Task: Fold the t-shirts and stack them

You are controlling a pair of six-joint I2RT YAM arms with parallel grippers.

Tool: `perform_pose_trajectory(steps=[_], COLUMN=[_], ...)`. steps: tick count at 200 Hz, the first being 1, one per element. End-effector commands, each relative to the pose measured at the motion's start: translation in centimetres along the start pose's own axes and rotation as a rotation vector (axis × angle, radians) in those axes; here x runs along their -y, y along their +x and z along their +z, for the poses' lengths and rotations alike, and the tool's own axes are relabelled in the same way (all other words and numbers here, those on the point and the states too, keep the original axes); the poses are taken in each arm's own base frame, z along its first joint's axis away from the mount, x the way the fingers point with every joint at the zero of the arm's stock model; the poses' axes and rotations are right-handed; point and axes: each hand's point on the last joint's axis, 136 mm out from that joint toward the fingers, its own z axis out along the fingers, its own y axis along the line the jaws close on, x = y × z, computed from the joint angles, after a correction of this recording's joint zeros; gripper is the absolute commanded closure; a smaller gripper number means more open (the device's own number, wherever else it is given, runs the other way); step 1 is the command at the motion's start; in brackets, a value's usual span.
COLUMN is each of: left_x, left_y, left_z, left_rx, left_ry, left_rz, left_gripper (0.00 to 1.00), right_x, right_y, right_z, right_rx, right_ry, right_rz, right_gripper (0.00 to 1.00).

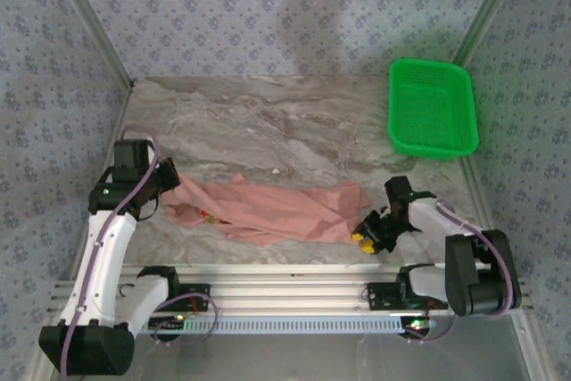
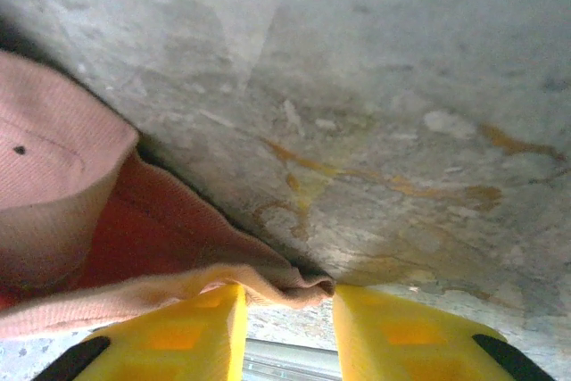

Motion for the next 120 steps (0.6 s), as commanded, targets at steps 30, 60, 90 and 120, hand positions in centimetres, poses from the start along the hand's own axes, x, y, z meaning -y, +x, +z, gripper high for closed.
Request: perform_pose_trajectory(steps=[30, 60, 90, 120], left_x=[0.3, 0.3, 0.2, 0.3], left_y=[0.0, 0.1, 0.2, 0.1], left_z=[-0.3, -0.4, -0.5, -0.6], left_rx=[0.019, 0.019, 0.016, 0.021], left_ry=[0.022, 0.023, 0.022, 0.025], left_rz=[-0.004, -0.004, -0.003, -0.001], left_gripper=[1.00, 1.00, 1.00, 1.00], right_x=[-2.0, -2.9, -4.2, -4.7], right_y=[-3.1, -4.0, -4.9, -5.3], right_z=[0.5, 0.4, -0.1, 0.1], right_rx=[0.084, 0.100, 0.120, 0.112], right_ry=[0.008, 0.011, 0.002, 0.002], right_rz=[-0.044, -0.054, -0.073, -0.083], right_gripper=[0.73, 0.78, 0.80, 0.85])
